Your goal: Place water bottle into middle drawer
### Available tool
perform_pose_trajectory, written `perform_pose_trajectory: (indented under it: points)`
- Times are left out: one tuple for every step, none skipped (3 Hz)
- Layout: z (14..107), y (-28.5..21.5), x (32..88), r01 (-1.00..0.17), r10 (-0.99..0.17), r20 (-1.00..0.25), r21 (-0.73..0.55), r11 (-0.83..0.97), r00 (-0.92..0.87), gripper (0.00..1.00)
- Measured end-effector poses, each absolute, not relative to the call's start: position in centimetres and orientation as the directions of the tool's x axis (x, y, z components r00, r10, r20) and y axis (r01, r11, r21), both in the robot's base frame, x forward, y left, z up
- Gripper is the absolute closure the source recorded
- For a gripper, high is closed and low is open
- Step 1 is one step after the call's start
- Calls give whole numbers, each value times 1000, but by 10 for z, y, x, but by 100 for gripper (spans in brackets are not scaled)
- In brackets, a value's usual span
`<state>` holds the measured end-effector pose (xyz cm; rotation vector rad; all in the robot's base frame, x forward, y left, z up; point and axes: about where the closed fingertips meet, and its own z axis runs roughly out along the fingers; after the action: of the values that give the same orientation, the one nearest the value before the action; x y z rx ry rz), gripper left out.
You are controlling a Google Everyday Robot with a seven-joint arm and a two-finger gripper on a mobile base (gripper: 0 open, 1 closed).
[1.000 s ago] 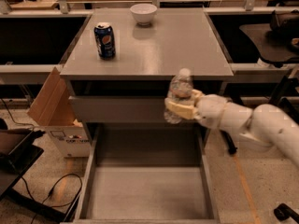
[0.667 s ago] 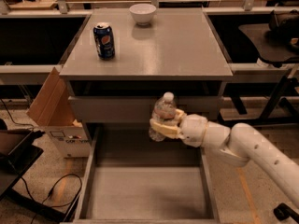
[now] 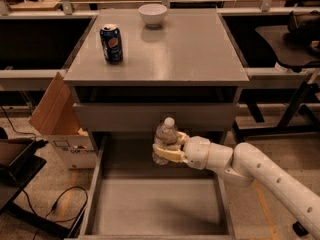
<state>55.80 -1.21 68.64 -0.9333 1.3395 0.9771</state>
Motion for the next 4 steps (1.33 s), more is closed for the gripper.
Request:
perform_pose_trajectory:
  points:
    - [634, 15, 556, -950, -29, -997, 61, 305, -74, 100]
    - [579, 39, 555, -958, -92, -988, 97, 270, -126, 100]
    - [529, 52, 559, -962, -122, -983, 104, 251, -138, 100]
    - [491, 66, 562, -971, -109, -986, 102, 217, -128, 100]
